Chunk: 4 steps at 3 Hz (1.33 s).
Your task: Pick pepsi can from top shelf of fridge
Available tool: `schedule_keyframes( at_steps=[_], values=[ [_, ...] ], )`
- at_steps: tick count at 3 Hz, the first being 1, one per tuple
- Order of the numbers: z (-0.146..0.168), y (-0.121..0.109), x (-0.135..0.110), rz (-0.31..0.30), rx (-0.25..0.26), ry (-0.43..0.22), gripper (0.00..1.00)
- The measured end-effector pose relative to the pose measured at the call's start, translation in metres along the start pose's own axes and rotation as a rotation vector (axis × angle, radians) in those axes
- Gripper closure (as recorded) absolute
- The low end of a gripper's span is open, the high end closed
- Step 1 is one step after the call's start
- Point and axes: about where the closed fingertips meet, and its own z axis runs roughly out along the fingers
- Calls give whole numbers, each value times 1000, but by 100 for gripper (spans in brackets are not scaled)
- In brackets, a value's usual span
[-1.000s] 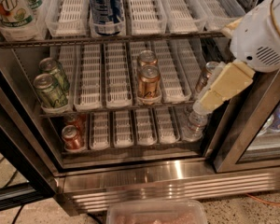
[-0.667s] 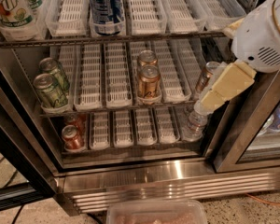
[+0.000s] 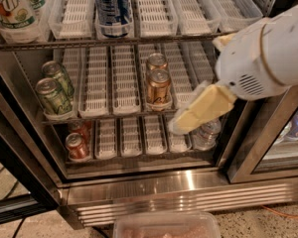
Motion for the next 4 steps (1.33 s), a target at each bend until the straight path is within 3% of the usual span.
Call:
schedule_keyframes(
  at_steps=[1, 2, 4],
  values=[
    [10, 18, -28, 68, 73, -93, 0],
    [10, 6, -51, 174, 178, -192, 0],
    [8, -14, -87, 339, 274, -351, 0]
  ],
)
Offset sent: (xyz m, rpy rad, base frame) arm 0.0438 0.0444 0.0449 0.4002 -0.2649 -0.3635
